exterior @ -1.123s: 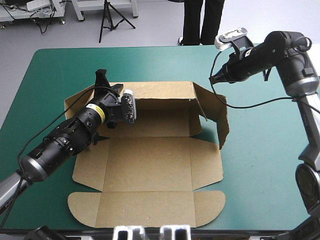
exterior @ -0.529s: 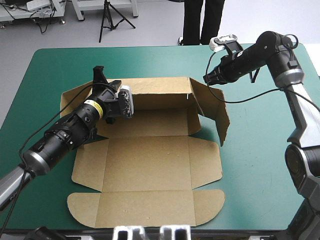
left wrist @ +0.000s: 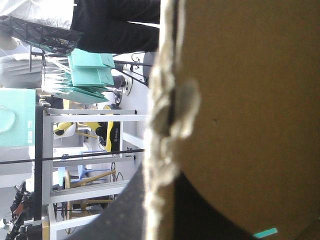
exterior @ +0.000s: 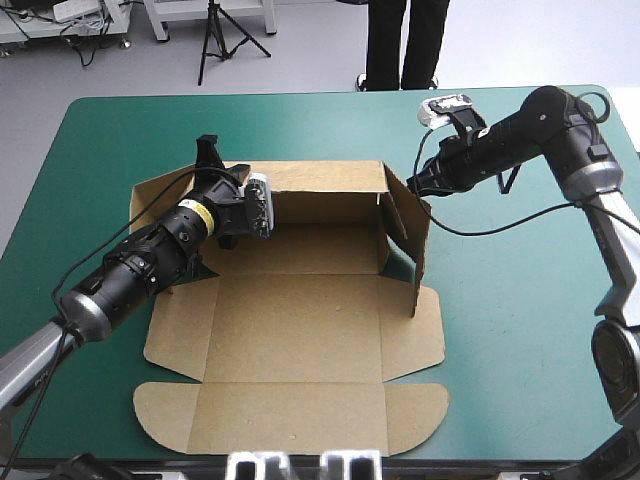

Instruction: Fold the box

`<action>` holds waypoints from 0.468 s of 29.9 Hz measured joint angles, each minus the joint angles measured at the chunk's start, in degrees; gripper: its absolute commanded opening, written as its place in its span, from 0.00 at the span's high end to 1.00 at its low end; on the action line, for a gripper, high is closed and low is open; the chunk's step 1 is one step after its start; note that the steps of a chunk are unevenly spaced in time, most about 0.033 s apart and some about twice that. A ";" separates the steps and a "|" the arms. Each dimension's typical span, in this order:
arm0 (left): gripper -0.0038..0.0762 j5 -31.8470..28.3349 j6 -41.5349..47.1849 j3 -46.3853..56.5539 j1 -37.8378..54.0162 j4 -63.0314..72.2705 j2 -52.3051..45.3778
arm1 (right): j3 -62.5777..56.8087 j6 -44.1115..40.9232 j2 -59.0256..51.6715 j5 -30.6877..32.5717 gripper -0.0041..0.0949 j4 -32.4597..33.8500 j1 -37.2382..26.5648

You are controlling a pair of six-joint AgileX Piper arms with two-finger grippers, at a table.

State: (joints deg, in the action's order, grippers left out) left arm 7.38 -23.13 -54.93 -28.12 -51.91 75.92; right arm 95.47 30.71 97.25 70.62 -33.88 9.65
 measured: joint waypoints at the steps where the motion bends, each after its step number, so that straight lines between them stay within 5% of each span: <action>1: 0.96 -0.34 0.34 0.00 0.00 0.00 0.00 | -0.24 0.27 -0.21 0.00 0.98 -0.67 0.00; 14: 0.96 -0.28 0.75 0.00 0.00 0.00 0.05 | -9.27 4.85 -0.90 -0.33 0.98 -0.98 0.00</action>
State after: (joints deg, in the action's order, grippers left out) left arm 7.10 -22.38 -54.93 -28.12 -51.91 75.97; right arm 86.19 35.55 96.35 70.28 -34.86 9.65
